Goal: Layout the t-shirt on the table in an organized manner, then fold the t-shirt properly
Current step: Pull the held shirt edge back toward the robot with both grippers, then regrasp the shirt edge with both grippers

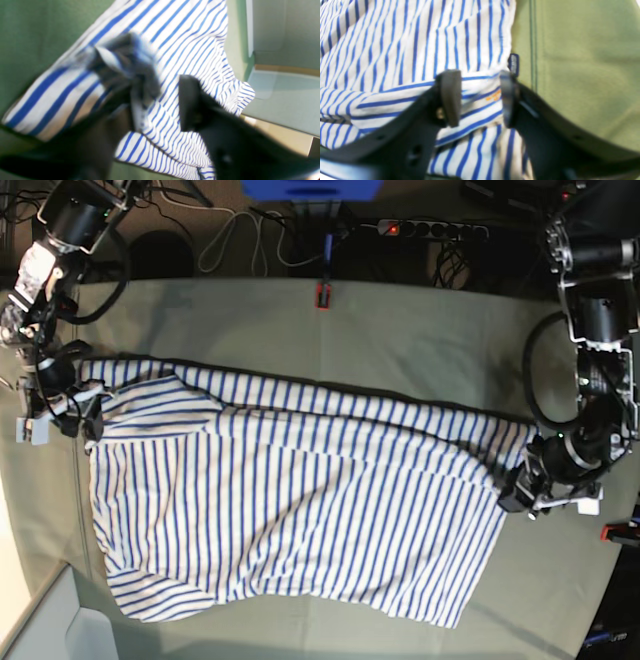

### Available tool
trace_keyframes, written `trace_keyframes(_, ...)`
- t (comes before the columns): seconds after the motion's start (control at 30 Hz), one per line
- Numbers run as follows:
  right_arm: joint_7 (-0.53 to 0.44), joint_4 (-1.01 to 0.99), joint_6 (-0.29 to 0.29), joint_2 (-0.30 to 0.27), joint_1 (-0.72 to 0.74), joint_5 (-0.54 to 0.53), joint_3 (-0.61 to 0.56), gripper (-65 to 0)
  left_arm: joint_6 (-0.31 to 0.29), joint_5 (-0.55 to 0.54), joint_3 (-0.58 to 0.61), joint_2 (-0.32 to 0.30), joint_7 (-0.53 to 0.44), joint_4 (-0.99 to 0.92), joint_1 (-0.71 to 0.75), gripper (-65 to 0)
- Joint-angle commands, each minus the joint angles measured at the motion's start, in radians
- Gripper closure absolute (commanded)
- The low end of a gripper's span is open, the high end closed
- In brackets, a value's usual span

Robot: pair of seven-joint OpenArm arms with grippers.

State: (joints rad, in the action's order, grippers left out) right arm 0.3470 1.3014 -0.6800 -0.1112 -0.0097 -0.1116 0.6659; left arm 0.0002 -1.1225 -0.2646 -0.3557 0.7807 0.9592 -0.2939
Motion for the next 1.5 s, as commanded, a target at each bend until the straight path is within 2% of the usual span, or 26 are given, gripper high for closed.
trace_keyframes(0.0,-0.026,0.019,-0.018,-0.015,0.010,-0.023,0.002,-31.3,-0.004,-0.026,-0.002,-0.016,-0.005,0.037,-0.023,-33.2)
trace_keyframes(0.13,-0.027,0.086,-0.018,-0.012,-0.031,-0.023,0.015,-33.2,-0.004,-0.024,-0.003,-0.018,-0.010,0.149,0.032,-55.2)
trace_keyframes(0.2,-0.027,0.140,-0.018,-0.009,-0.054,-0.023,0.016,-33.2,-0.004,-0.024,-0.005,-0.019,-0.016,0.203,0.078,-61.0)
trace_keyframes(0.37,-0.027,0.251,-0.018,0.031,-0.146,-0.026,0.016,-33.2,-0.004,-0.009,-0.037,-0.044,-0.017,0.221,0.180,-61.3)
trace_keyframes(0.53,-0.027,0.264,-0.018,0.064,-0.210,-0.026,0.016,-33.2,-0.006,0.198,-0.094,-0.036,-0.019,0.185,0.212,-61.2)
trace_keyframes(0.67,-0.027,0.260,-0.018,0.075,-0.232,-0.026,0.016,-33.2,-0.006,0.345,-0.140,0.030,-0.031,0.186,0.209,-61.2)
trace_keyframes(0.83,-0.027,0.258,-0.018,0.081,-0.237,-0.024,0.016,-33.1,-0.006,0.419,-0.146,0.077,-0.042,0.182,0.189,-60.7)
trace_keyframes(0.93,-0.027,0.258,-0.018,0.081,-0.238,-0.024,0.016,-33.1,-0.006,0.470,-0.150,0.097,-0.070,0.182,0.181,-51.3)
trace_keyframes(1.1,-0.027,0.257,-0.018,0.081,-0.255,-0.024,0.016,-33.1,-0.006,0.494,-0.146,0.099,-0.146,0.182,0.178,-26.5)
trace_keyframes(1.23,-0.027,0.257,-0.018,0.080,-0.263,-0.024,0.016,-33.1,-0.006,0.494,-0.152,0.099,-0.157,0.182,0.175,-11.7)
trace_keyframes(1.3,-0.027,0.257,-0.018,0.080,-0.263,-0.024,0.016,-33.1,-0.006,0.493,-0.152,0.099,-0.157,0.163,0.173,-9.0)
trace_keyframes(1.47,-0.027,0.257,-0.018,0.080,-0.264,-0.024,0.016,-33.1,-0.006,0.493,-0.152,0.093,-0.157,0.074,0.138,-7.9)
